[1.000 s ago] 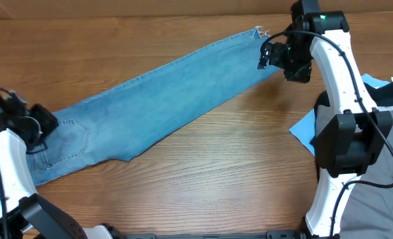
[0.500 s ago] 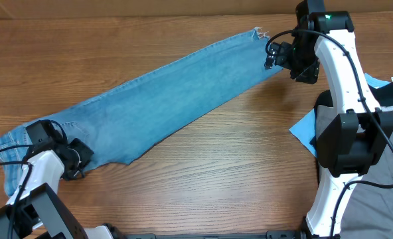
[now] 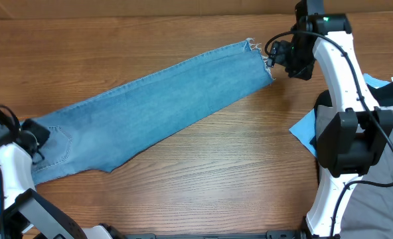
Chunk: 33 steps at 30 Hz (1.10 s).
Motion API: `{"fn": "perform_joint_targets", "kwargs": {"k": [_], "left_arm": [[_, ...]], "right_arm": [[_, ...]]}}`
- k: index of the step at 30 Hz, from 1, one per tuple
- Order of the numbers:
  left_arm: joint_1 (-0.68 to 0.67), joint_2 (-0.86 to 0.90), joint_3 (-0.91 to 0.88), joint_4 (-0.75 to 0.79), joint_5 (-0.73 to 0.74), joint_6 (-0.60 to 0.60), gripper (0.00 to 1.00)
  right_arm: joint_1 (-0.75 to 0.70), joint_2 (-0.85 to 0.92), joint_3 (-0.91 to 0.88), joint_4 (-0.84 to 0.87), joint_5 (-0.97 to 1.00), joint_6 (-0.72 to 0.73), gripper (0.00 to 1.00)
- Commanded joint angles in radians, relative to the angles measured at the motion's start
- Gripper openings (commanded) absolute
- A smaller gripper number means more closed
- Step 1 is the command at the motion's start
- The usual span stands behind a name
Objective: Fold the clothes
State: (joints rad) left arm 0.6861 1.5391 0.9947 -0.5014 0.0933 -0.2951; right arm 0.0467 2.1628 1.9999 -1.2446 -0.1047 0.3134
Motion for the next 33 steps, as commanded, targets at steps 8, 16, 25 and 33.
{"fn": "perform_joint_targets", "kwargs": {"k": [8, 16, 25, 33], "left_arm": [[-0.053, -0.002, 0.07, -0.198, 0.304, 0.203, 0.39], [-0.065, -0.002, 0.069, -0.288, 0.319, 0.27, 0.42], [-0.066, -0.002, 0.069, -0.345, 0.319, 0.274, 0.42], [-0.066, -0.002, 0.069, -0.37, 0.319, 0.274, 0.42]], "right_arm": [[-0.032, -0.003, -0.318, 0.358, -0.025, -0.001, 0.66], [-0.038, 0.007, -0.42, 0.573, -0.1, -0.007, 0.65], [-0.037, 0.008, -0.444, 0.654, -0.099, -0.007, 0.58], [-0.035, 0.06, -0.445, 0.692, -0.101, -0.01, 0.57]]}}
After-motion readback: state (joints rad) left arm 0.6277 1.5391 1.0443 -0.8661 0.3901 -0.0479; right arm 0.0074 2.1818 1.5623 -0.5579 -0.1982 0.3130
